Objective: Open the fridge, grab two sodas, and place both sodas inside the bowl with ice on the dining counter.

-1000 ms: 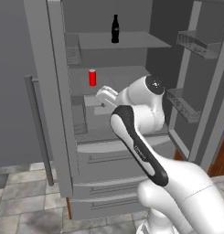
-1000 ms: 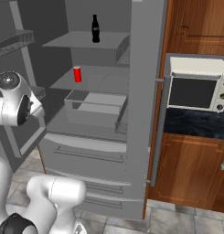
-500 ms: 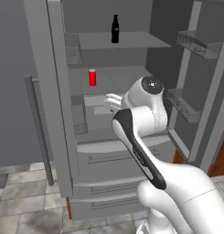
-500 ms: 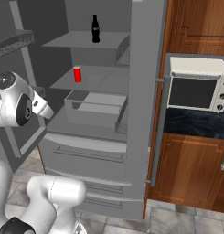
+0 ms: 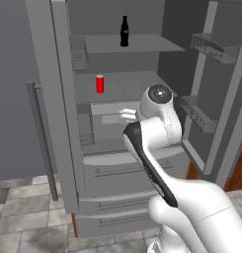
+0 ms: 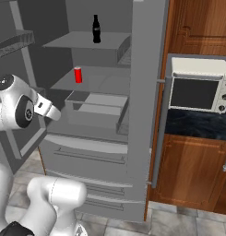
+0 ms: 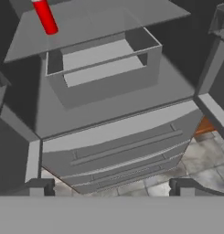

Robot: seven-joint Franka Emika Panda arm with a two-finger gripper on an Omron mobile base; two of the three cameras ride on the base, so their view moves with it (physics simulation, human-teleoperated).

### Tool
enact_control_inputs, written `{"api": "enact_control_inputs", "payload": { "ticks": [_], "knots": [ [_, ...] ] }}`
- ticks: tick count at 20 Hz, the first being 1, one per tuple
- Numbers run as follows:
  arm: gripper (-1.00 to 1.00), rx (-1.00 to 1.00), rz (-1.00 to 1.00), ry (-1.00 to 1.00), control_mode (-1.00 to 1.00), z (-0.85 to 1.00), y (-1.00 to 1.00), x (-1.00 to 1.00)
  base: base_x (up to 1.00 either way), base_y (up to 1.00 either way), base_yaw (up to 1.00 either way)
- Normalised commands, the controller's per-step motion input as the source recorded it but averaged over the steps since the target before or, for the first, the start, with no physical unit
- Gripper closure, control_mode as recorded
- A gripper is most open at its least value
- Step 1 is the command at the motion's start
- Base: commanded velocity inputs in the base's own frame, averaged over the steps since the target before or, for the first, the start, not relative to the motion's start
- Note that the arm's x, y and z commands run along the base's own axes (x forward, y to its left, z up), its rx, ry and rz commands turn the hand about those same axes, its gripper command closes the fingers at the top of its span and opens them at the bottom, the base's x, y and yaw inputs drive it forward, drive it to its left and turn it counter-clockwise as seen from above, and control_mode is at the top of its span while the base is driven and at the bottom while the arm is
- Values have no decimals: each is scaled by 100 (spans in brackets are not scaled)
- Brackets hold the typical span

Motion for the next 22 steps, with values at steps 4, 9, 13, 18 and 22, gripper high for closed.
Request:
{"api": "enact_control_inputs", "payload": {
  "ticks": [4, 9, 13, 18, 22],
  "knots": [
    [-100, -22, 1, 2, -100, -12, -66, -25, 0, 0, 0],
    [-100, -27, 0, 3, -100, -14, -55, -26, 0, 0, 0],
    [-100, -25, 0, 4, -100, -22, -60, -18, 0, 0, 0],
    [-100, -23, 0, 6, -100, -27, -62, -15, 0, 0, 0],
    [-100, -19, 0, 5, -100, -21, -55, -11, 0, 0, 0]
  ]
}}
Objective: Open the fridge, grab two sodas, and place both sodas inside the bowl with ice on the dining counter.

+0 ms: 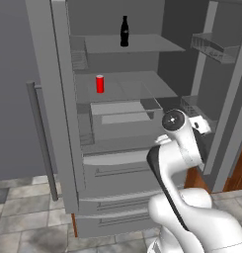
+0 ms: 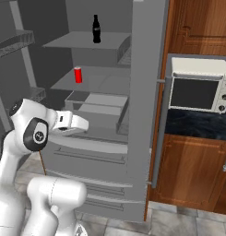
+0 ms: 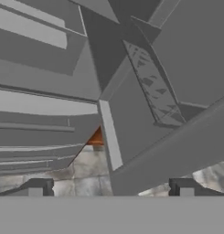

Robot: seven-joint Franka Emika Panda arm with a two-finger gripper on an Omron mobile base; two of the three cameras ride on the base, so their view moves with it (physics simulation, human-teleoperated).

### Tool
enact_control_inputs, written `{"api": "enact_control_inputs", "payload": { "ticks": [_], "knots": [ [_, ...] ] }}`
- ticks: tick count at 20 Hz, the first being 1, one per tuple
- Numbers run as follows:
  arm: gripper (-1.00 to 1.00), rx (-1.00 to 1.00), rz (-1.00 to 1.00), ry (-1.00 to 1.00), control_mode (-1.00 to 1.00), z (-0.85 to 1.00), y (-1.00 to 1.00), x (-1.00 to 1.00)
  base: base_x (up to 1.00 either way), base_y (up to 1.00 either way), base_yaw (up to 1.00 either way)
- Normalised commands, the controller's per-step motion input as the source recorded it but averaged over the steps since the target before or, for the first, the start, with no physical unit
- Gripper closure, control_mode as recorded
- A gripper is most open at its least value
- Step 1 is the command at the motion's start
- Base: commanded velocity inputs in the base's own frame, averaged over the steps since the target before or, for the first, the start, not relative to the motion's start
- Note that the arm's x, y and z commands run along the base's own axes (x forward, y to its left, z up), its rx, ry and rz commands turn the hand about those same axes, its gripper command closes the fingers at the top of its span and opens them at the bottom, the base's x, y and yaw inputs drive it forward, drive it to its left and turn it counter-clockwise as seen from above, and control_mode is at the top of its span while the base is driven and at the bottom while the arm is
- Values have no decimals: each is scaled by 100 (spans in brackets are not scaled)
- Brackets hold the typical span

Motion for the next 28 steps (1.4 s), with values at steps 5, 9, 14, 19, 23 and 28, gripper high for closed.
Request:
{"api": "enact_control_inputs", "payload": {
  "ticks": [5, 9, 14, 19, 23, 28],
  "knots": [
    [-100, -20, 0, 0, -100, -8, -40, -18, 0, 0, 0],
    [-100, -9, 4, 0, -100, 2, -8, -12, 0, 0, 0],
    [-100, 7, 7, 0, -100, 2, 12, -33, 0, 0, 0],
    [-100, 25, 9, 0, -100, -1, 17, -45, 0, 0, 0],
    [-100, 30, 15, 0, -100, -1, 11, -48, 0, 0, 0],
    [-100, 20, 17, 0, -100, -16, 50, -37, 0, 0, 0]
  ]
}}
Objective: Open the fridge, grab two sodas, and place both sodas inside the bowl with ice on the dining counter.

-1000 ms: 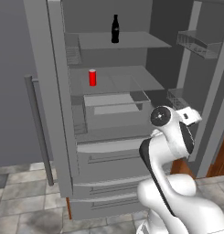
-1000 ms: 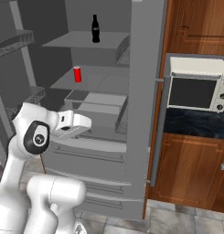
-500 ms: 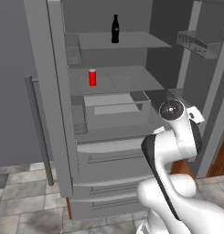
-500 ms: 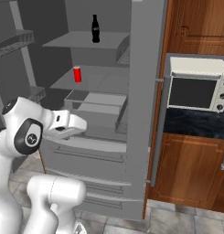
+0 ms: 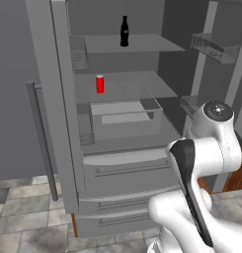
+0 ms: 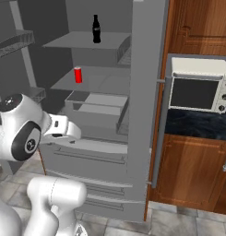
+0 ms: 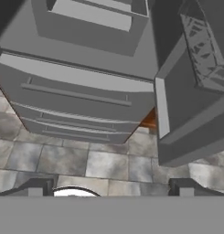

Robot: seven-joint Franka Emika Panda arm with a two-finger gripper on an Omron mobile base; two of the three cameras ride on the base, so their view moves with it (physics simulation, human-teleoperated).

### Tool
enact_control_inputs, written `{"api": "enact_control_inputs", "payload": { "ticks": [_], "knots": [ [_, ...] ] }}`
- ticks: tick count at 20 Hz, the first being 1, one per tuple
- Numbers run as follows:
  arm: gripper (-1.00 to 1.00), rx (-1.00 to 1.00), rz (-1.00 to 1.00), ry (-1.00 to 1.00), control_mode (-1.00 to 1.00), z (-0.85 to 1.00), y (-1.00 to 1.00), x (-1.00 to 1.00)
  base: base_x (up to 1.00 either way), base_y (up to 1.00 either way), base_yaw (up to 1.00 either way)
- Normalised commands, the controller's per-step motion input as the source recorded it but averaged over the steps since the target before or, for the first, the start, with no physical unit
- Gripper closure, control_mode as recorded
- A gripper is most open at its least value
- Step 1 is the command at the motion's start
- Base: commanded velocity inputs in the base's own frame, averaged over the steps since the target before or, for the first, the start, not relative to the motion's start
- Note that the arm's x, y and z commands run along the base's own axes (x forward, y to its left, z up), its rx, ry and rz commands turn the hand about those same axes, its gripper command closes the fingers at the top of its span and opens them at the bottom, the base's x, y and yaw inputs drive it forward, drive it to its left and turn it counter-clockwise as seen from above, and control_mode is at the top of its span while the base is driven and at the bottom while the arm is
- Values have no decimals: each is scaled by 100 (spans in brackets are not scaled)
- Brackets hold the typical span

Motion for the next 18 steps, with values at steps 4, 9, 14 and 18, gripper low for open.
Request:
{"api": "enact_control_inputs", "payload": {
  "ticks": [4, 9, 14, 18],
  "knots": [
    [-100, 11, 12, 0, -100, -23, 64, -31, 0, 0, 0],
    [-100, 2, 4, 0, -100, -10, 46, -8, 0, 0, 0],
    [-100, 0, 0, 0, 100, -3, 9, 3, 17, 12, 0],
    [-100, 0, 0, 0, 100, 0, 0, 0, 46, 16, 0]
  ]
}}
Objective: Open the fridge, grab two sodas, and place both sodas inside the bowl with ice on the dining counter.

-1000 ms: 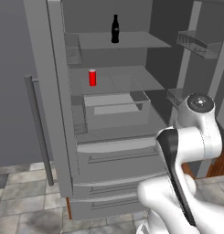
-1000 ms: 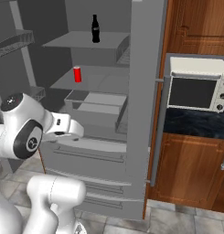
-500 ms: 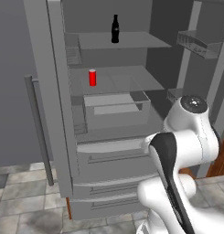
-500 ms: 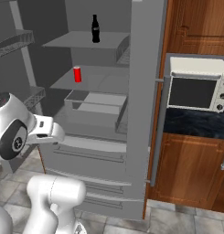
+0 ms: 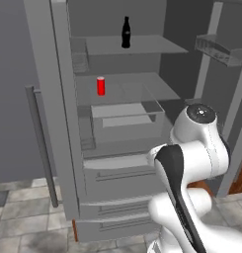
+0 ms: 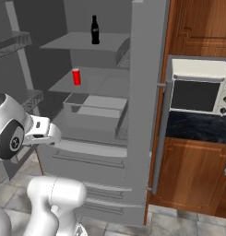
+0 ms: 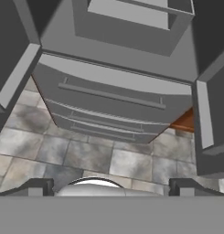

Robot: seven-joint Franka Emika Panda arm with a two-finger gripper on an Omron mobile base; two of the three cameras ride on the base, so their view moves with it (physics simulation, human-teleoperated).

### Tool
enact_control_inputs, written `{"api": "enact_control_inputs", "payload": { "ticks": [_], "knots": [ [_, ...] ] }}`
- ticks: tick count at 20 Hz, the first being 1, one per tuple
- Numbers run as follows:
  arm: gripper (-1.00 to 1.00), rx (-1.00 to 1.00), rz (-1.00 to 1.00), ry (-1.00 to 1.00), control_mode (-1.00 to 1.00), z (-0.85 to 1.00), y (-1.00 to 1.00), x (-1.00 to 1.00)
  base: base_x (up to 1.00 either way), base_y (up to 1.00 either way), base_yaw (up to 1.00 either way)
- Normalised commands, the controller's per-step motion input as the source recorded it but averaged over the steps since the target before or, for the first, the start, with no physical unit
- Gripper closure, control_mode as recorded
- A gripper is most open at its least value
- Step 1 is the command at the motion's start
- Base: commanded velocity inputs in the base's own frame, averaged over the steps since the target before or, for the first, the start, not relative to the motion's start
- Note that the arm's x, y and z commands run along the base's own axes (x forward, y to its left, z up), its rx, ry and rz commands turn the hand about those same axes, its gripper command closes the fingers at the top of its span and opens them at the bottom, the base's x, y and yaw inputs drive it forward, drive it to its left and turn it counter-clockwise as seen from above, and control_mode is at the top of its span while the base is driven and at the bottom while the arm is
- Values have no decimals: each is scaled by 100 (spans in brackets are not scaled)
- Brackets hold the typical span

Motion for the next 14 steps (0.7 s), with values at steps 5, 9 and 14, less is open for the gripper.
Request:
{"api": "enact_control_inputs", "payload": {
  "ticks": [5, 9, 14],
  "knots": [
    [-100, 0, 0, 0, 100, 0, 0, 0, 68, 5, 0],
    [-100, 0, 0, 0, 100, 0, 0, 0, 83, 0, 0],
    [-100, 0, 0, 0, 100, 0, 0, 0, 78, 0, -2]
  ]
}}
